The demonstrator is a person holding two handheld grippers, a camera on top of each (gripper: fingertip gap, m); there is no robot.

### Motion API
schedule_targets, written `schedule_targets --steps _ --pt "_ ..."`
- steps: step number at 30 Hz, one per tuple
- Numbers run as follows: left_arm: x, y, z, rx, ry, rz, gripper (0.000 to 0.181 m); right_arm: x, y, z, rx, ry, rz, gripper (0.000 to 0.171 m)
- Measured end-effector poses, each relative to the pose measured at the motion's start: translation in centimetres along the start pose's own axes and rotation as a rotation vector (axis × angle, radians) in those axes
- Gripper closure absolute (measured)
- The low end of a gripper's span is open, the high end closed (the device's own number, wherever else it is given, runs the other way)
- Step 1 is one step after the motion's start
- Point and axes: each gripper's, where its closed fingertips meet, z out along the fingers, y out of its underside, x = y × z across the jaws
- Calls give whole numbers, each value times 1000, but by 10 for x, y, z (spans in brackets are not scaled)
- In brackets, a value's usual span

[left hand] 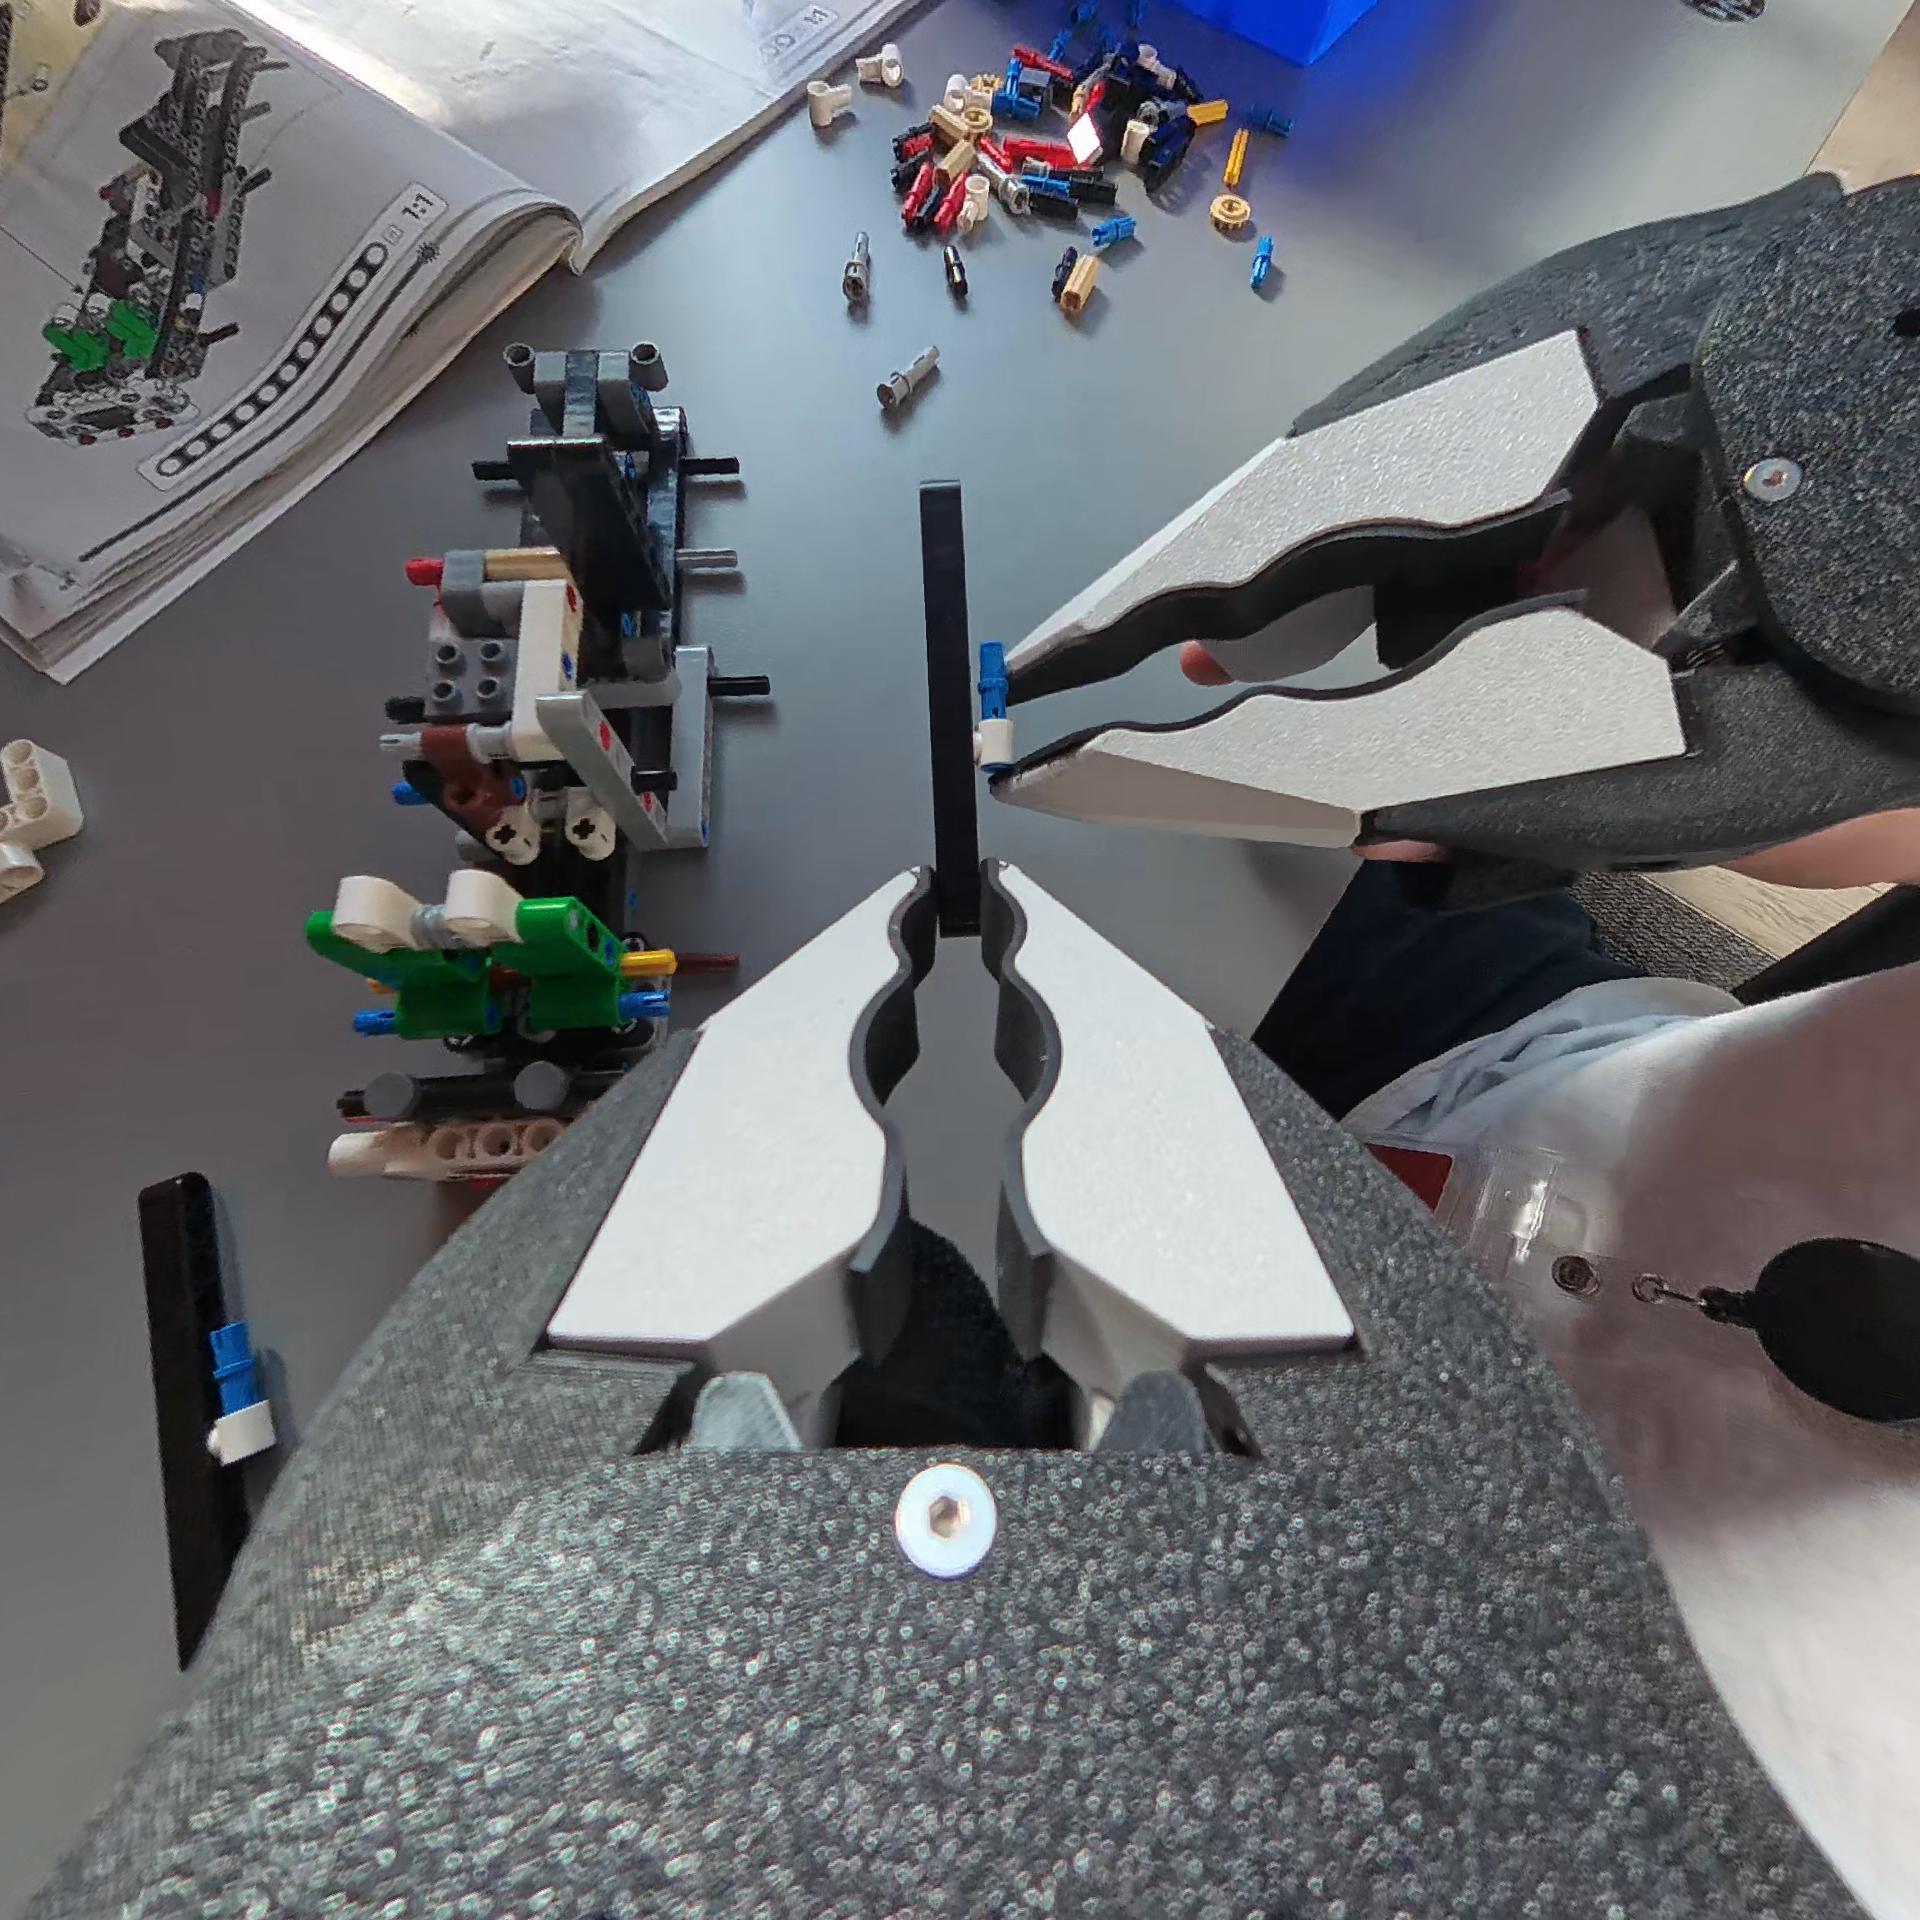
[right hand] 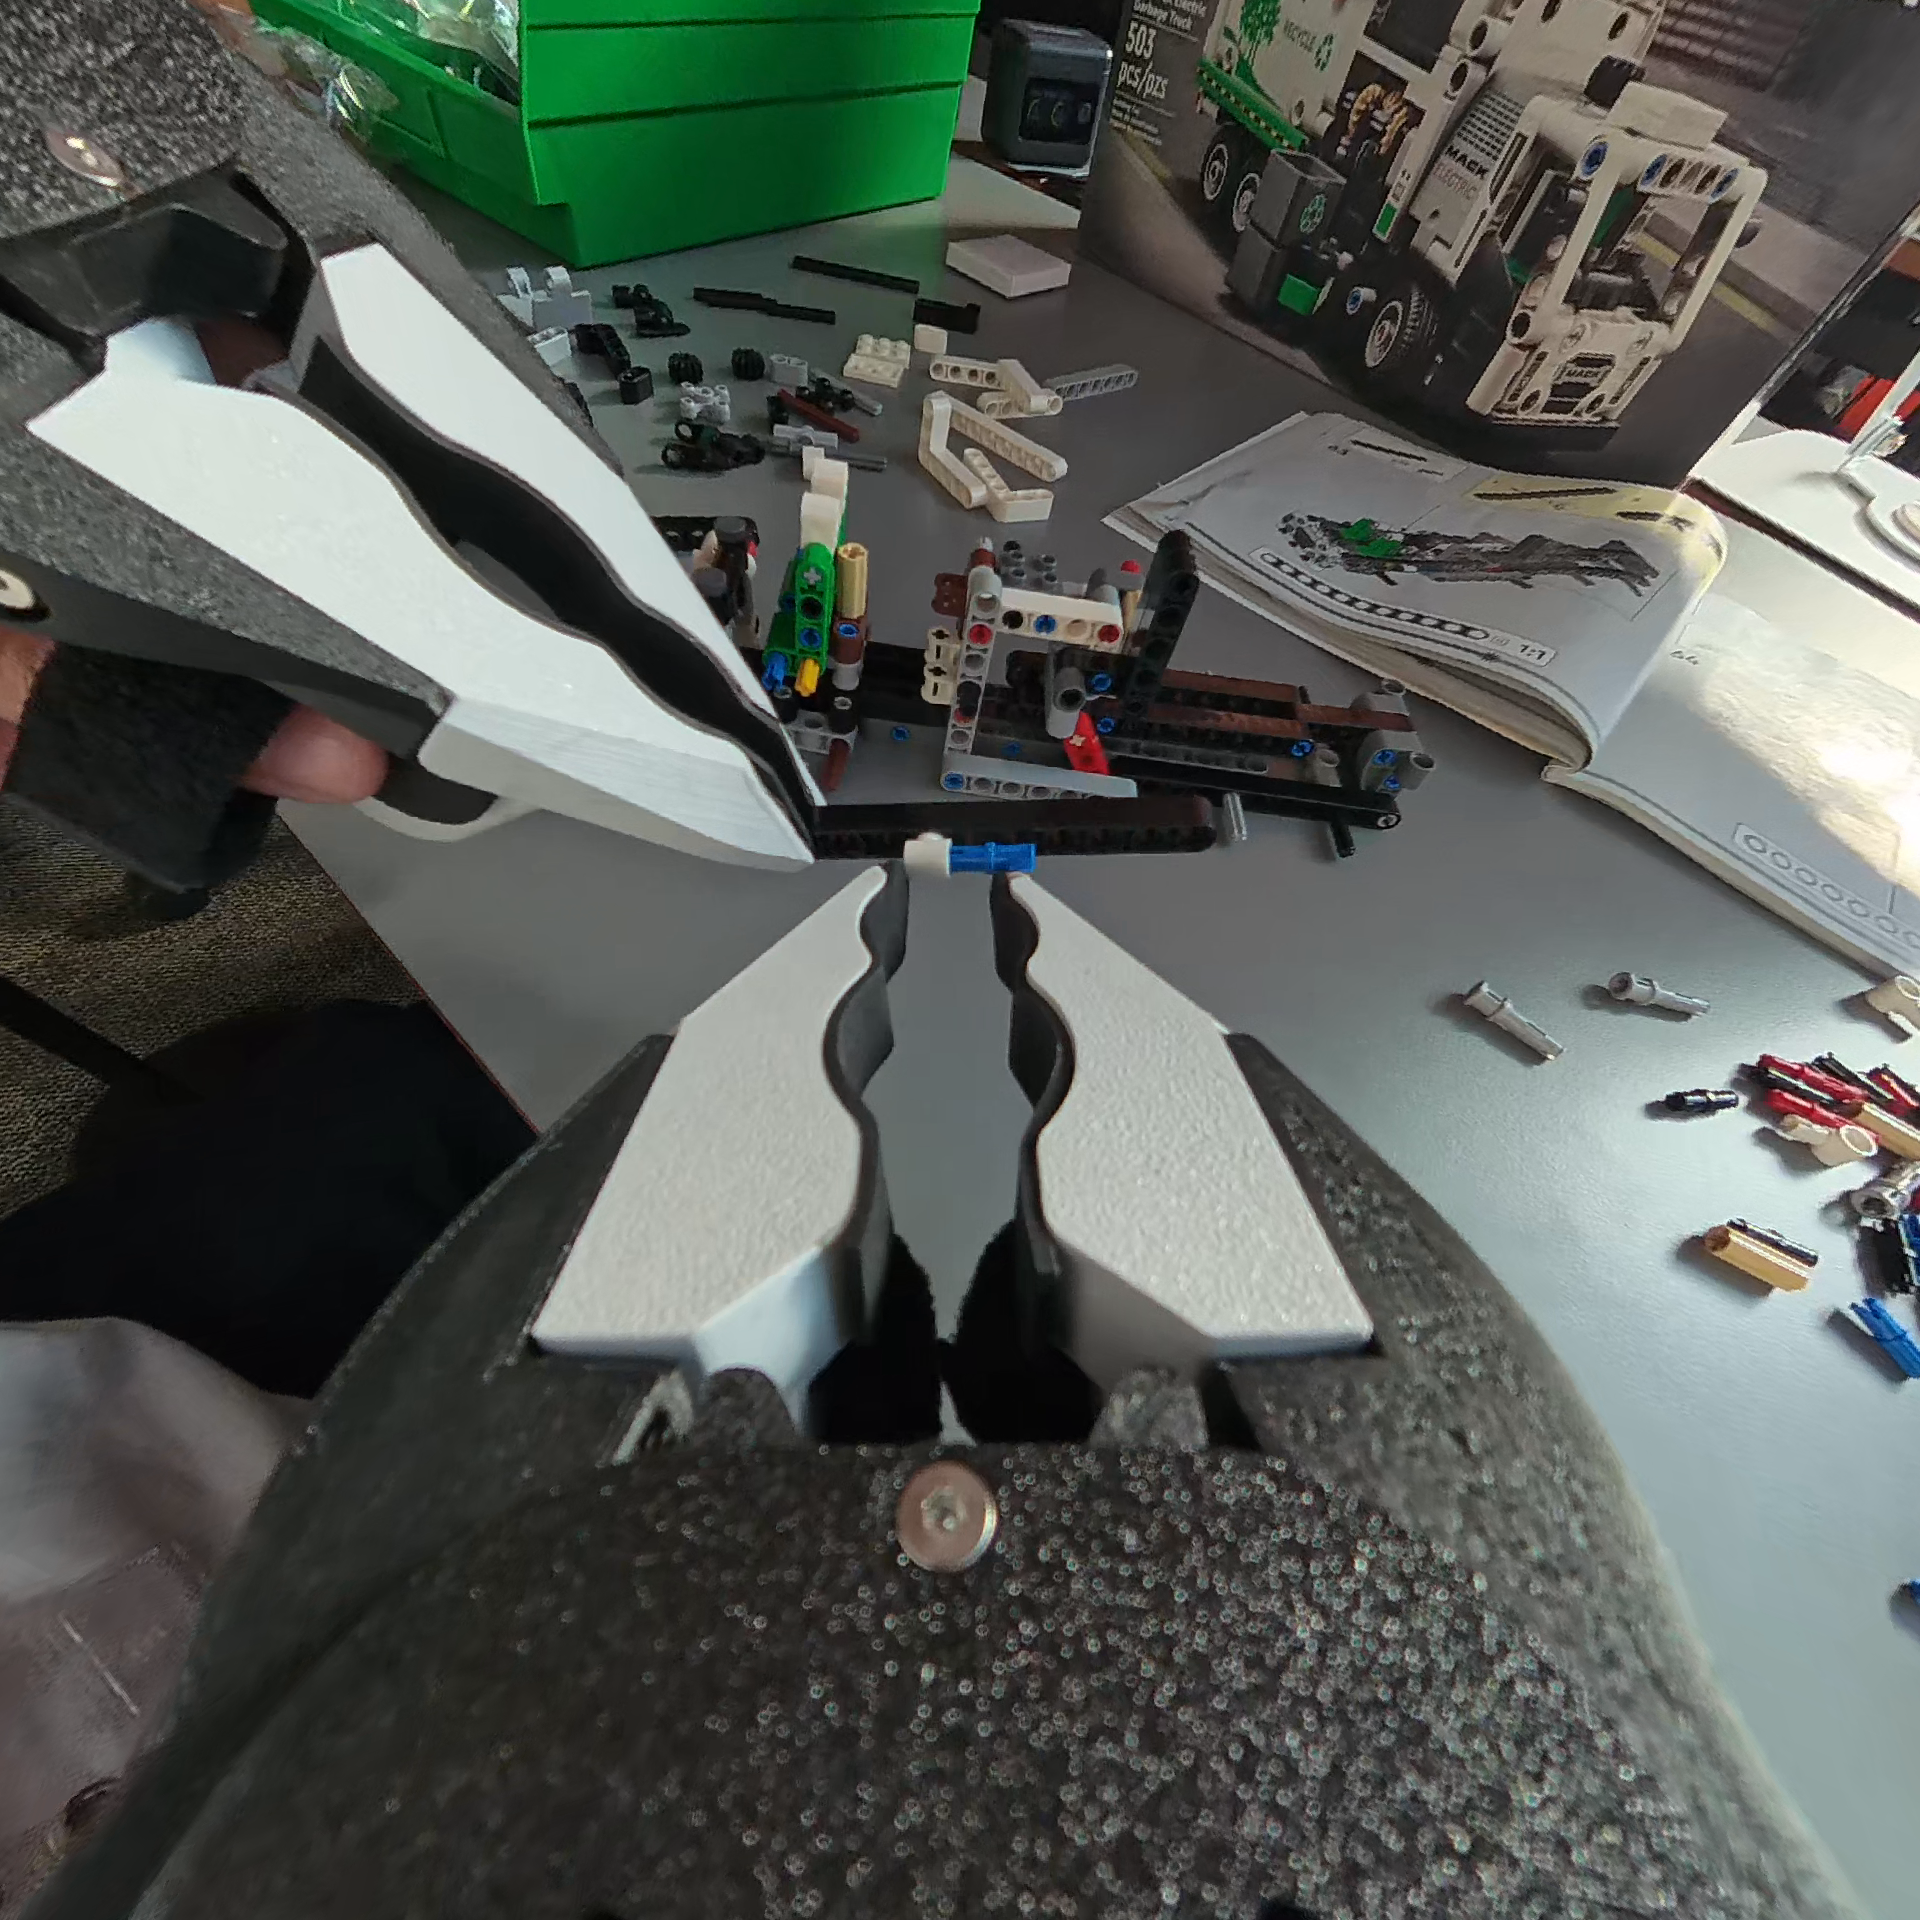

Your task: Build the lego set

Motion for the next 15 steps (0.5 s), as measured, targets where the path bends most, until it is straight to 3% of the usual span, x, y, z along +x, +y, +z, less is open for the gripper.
schedule_targets --steps 5,7,15 --pt "-5 0 0 -12 -5 -5 174 1 0 5 -18 -7 -17 157" --pt "-7 -1 0 2 -11 -7 174 -2 -1 7 -26 -34 -10 165" --pt "-22 0 -7 32 -60 -30 174 -8 -10 17 -27 -130 53 160"
